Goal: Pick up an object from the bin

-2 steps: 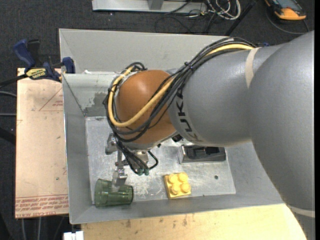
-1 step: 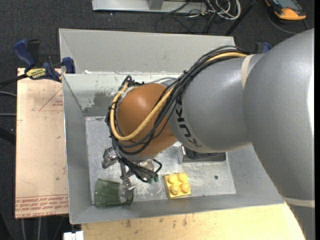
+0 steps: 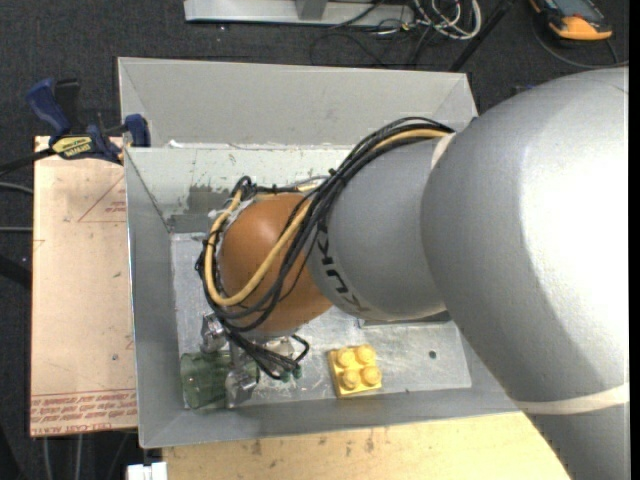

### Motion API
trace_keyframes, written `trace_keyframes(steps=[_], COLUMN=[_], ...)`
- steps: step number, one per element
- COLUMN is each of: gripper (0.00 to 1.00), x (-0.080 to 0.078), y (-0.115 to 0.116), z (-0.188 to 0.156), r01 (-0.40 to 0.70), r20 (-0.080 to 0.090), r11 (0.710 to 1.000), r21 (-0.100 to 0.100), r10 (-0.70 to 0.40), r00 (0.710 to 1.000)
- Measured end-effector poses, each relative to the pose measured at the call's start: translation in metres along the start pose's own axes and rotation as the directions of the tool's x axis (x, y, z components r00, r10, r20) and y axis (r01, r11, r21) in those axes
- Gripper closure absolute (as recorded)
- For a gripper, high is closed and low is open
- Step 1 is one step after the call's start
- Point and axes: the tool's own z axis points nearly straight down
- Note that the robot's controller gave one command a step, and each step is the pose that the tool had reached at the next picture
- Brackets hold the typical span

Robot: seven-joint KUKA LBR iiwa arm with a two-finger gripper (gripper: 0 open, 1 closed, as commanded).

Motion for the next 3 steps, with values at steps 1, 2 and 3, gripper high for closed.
trace_keyframes(steps=[1, 2, 3], gripper=[1.00, 1.00, 1.00], x=[0.000, 0.005, 0.005], y=[0.000, 0.000, 0.000], z=[0.000, -0.138, -0.137], r01=[0.000, -0.042, -0.042], r20=[0.000, 0.001, 0.000], r11=[1.000, 0.999, 0.999], r21=[0.000, -0.007, -0.007], r10=[0.000, 0.042, 0.042], r00=[1.000, 0.999, 0.999])
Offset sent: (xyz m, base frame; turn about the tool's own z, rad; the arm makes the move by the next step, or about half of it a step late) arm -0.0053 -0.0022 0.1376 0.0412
